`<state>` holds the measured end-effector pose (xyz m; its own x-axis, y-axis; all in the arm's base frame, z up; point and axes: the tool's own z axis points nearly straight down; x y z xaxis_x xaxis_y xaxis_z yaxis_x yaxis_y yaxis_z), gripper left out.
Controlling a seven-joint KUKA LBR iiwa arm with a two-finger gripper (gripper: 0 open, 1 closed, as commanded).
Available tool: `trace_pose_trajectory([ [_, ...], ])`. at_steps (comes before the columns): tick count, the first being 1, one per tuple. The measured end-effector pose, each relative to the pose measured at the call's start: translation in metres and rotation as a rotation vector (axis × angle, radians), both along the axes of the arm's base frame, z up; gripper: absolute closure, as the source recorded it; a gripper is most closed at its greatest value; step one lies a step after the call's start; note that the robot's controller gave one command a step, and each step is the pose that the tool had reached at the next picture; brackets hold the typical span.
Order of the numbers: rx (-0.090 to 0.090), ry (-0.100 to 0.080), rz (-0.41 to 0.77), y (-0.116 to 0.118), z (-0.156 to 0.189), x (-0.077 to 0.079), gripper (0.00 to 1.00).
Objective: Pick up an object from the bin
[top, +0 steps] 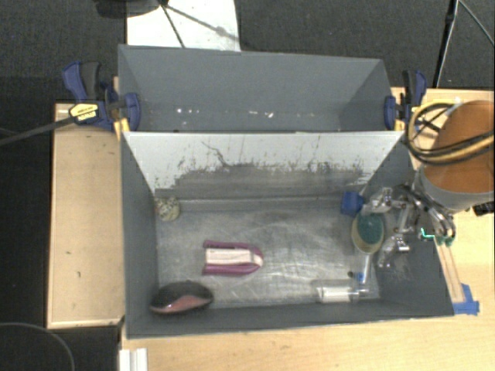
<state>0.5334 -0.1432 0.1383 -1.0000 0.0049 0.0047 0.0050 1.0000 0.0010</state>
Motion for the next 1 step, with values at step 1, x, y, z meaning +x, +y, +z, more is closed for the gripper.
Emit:
trace_pose_trajectory([
  [1,-0.001,-0.009,0.257,-0.0057,-0.0641,0.0041,0.00],
])
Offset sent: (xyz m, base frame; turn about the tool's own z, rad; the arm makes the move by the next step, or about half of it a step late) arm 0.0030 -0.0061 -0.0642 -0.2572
